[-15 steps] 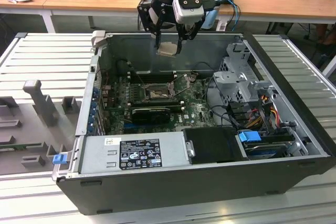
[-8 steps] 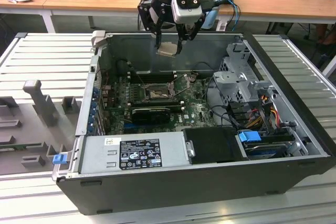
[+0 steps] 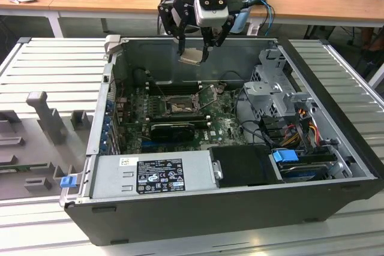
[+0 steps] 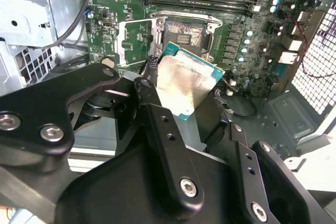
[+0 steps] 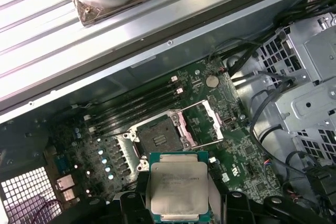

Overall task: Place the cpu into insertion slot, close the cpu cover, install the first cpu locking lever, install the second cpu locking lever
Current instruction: 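Place the cpu into insertion slot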

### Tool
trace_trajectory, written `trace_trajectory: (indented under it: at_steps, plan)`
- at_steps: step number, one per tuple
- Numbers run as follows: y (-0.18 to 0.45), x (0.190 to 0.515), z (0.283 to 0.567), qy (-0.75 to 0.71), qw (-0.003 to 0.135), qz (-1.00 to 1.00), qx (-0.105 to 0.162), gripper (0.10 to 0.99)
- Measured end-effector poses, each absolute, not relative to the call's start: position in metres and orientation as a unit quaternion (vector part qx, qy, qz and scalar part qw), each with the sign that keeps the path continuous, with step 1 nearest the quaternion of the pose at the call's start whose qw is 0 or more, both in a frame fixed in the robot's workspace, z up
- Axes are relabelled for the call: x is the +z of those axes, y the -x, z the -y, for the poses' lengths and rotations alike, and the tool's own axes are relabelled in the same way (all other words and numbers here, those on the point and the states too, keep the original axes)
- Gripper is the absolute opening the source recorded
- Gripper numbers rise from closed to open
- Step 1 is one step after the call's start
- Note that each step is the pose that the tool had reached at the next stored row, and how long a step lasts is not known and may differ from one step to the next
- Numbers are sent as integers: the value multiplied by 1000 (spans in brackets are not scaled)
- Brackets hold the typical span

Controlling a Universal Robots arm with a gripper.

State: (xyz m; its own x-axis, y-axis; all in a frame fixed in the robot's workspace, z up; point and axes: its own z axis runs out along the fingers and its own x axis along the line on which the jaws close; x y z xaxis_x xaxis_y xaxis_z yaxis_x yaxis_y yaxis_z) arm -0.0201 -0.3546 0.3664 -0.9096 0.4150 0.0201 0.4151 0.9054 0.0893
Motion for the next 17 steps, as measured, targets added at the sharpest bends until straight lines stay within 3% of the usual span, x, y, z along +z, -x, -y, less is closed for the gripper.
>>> trace_trajectory:
  at_steps: [17]
  plan:
    - [20,366,355,274,-3,961,-46,529]
